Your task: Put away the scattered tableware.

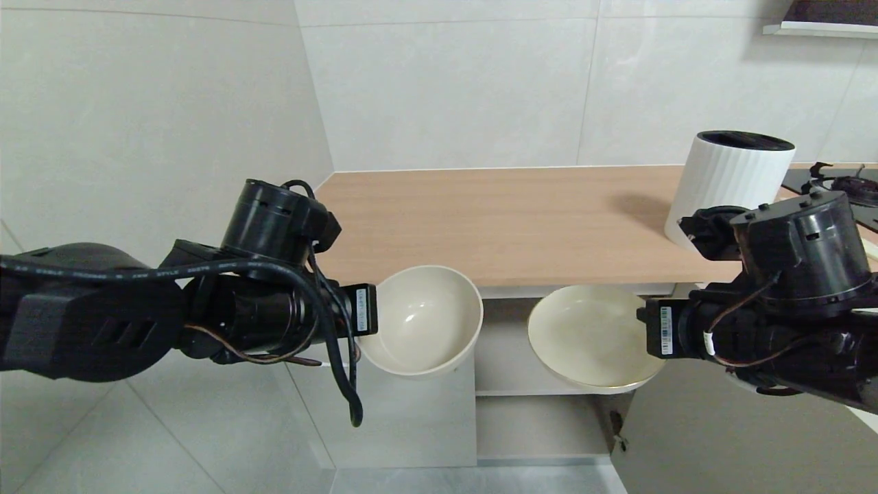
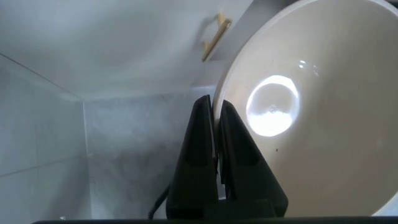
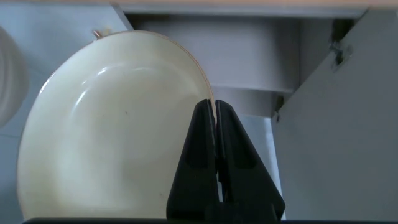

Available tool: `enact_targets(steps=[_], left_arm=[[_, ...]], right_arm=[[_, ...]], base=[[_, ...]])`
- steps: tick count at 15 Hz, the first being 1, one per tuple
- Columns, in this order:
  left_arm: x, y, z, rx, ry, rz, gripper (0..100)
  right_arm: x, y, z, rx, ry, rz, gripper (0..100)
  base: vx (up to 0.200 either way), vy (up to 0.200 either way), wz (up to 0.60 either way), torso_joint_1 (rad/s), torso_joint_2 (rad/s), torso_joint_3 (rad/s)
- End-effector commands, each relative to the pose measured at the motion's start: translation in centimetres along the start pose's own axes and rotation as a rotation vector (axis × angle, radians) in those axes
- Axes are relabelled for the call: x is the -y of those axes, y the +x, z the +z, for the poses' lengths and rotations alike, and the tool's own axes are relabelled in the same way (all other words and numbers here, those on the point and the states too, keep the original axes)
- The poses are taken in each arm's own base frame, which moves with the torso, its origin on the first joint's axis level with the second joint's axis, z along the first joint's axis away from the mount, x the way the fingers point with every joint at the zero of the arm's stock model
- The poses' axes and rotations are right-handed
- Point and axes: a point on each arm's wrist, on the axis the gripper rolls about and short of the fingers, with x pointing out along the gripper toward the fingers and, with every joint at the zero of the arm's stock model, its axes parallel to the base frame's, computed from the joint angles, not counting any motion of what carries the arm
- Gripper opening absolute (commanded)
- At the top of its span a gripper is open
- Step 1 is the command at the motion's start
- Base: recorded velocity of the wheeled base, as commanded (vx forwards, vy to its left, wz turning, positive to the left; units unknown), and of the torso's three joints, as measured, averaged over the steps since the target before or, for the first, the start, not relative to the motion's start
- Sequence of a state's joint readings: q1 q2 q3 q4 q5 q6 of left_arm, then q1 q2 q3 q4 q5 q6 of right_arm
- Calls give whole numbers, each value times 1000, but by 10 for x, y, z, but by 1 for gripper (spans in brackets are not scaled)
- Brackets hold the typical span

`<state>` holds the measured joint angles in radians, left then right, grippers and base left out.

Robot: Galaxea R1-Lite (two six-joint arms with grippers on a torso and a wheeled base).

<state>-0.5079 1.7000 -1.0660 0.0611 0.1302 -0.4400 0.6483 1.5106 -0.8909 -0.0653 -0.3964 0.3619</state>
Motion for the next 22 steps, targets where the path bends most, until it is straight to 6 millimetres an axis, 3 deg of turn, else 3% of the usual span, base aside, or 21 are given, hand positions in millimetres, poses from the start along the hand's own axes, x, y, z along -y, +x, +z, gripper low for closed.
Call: enact_targets(steps=[1, 17, 22], left_arm=[[0, 1, 0, -3, -1, 3, 0], [-2, 1, 1, 1, -4, 7, 0], [-2, 1, 2, 15, -7, 29, 0]], right_arm=[[-1, 3, -2, -13, -7, -4, 0], [-4, 20, -12, -62, -29, -29, 0], [-4, 20, -12, -64, -30, -29, 0]], base=[[0, 0, 0, -159, 442, 286], [0, 0, 0, -119, 461, 339], [0, 0, 0, -7, 82, 71]])
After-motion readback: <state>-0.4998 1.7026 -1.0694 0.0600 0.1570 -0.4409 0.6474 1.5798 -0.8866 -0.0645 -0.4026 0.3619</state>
